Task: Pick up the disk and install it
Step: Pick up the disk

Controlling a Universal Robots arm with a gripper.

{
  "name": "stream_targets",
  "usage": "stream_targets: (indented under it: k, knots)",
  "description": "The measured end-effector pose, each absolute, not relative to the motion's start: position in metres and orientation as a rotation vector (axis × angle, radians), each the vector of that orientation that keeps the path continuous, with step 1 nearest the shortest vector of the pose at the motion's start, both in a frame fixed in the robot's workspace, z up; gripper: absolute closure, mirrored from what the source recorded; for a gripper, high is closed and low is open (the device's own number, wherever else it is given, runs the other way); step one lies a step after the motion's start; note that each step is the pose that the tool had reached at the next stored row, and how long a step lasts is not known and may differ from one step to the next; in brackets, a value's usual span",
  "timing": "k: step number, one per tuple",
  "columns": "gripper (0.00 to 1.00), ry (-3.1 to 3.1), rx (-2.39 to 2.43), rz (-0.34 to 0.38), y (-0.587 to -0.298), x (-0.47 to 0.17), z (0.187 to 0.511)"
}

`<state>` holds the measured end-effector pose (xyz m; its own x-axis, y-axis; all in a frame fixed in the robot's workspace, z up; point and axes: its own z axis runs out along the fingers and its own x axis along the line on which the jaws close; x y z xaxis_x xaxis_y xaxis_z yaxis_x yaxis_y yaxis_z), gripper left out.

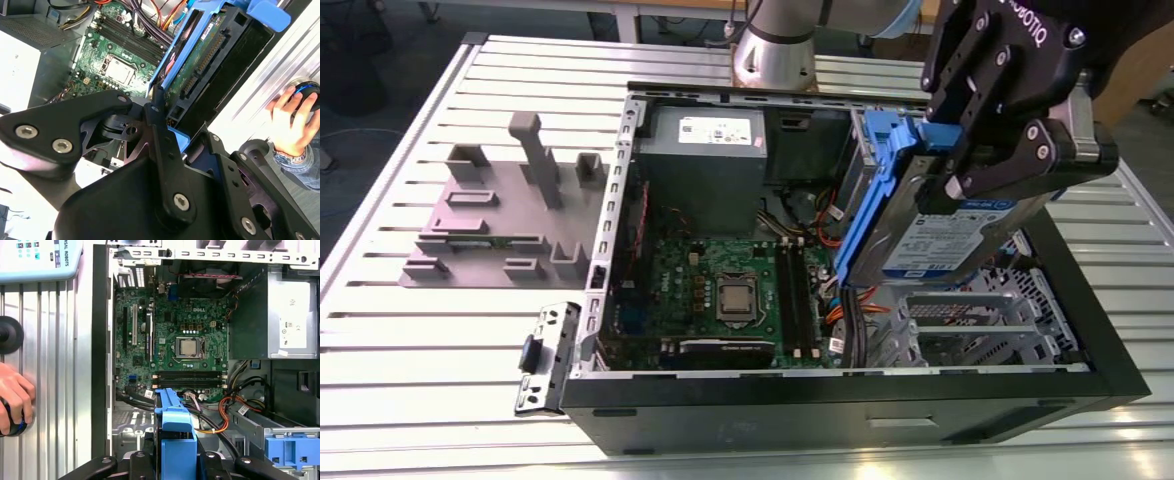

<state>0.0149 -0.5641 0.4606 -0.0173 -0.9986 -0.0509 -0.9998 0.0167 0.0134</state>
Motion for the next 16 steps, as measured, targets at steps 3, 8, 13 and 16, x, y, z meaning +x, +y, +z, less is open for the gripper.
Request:
stream_targets:
  k: [3,8,13,16]
  knots:
    - [0.64,2.221,-2.183,0.071,-0.5649,0.0149,0.4604]
    - [0.64,2.221,-2.183,0.071,-0.5662,0.0151,0.4600]
    - [0.64,2.221,-2.183,0.071,-0.5675,0.0152,0.4597]
    - [0.64,2.220,-2.183,0.071,-0.5683,0.0153,0.4595]
